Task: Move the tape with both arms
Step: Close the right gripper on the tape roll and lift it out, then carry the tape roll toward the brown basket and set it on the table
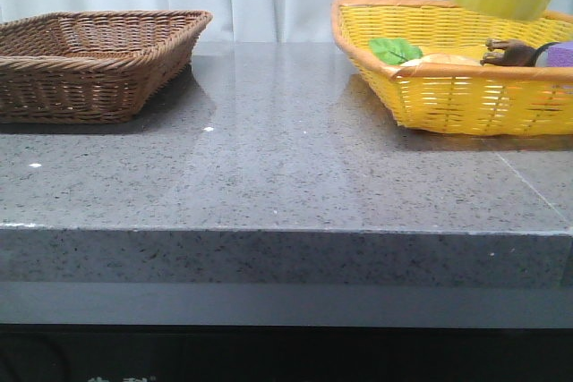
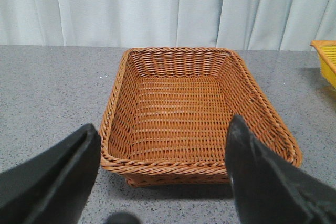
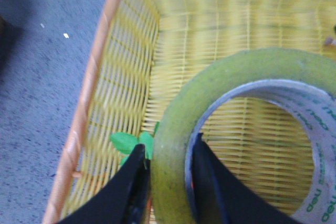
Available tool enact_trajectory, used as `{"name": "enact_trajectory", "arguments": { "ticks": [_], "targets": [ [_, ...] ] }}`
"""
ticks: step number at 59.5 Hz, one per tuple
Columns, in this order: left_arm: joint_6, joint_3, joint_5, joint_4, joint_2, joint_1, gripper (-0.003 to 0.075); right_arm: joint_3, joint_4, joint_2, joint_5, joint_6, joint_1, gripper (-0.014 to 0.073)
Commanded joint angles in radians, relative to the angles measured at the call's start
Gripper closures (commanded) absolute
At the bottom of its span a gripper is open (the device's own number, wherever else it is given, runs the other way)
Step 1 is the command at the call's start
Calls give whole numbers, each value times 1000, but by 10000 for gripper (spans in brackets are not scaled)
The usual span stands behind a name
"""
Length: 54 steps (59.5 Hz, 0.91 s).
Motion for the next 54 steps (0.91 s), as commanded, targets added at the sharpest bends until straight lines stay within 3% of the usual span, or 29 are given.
{"name": "enact_trajectory", "arguments": {
  "ticks": [1, 12, 24, 37, 54],
  "targets": [
    [-9, -35, -85, 1, 10, -1, 230, -44, 1, -97, -87, -9, 2, 651],
    [-9, -35, -85, 1, 10, -1, 230, -8, 1, -182, -66, -70, 101, 651],
    [-9, -35, -85, 1, 10, -1, 230, 110, 2, -262, -135, -131, 319, 651],
    [-9, -35, -85, 1, 10, -1, 230, 240, 2, -225, -172, -198, 579, 651],
    [-9, -35, -85, 1, 10, -1, 230, 262, -9, -61, -174, -198, 648, 651]
  ]
}}
